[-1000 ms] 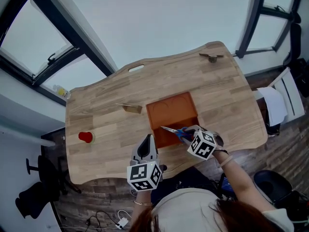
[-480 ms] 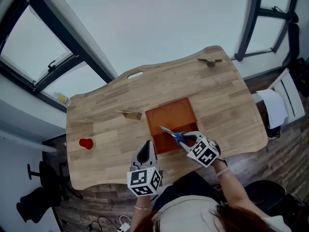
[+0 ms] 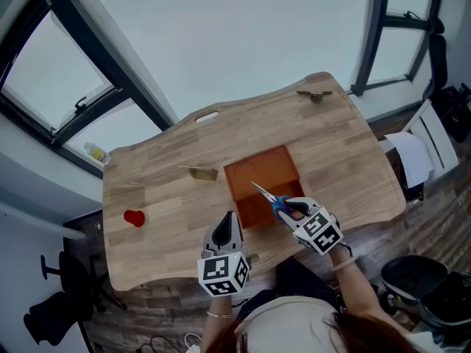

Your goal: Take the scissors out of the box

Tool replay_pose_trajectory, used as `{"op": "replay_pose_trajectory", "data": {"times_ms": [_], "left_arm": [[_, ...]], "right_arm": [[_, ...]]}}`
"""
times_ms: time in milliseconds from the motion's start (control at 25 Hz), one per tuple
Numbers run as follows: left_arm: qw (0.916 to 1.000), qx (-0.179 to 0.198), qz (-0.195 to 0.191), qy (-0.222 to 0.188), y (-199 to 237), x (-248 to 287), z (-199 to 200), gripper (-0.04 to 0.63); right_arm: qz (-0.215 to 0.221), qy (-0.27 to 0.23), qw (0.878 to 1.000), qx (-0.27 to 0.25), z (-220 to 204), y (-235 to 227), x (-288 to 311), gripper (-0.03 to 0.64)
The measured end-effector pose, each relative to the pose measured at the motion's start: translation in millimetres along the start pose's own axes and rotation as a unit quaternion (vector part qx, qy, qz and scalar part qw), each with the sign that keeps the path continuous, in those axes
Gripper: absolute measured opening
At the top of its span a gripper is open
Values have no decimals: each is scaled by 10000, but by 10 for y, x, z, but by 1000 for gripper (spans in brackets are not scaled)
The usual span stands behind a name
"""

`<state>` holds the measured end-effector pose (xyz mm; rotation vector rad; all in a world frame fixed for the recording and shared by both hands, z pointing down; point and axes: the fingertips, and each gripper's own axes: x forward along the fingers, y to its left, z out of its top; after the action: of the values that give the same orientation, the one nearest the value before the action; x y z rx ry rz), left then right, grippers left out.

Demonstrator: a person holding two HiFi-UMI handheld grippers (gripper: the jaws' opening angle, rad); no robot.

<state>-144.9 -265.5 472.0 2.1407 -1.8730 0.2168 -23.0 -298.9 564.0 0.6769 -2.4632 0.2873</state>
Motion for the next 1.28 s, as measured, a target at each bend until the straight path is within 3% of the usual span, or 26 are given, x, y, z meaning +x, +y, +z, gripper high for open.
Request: {"op": "replay_pose_trajectory", "data": {"times_ms": [560, 1280], "left_arm": [[9985, 260, -351, -319, -216, -595, 6, 21], [9934, 593, -546, -810, -386, -1422, 65, 20]], "right_arm": [[-483, -867, 9945, 319, 215, 378, -640, 109], [-974, -1635, 9816, 170, 373, 969, -1349, 109]]}}
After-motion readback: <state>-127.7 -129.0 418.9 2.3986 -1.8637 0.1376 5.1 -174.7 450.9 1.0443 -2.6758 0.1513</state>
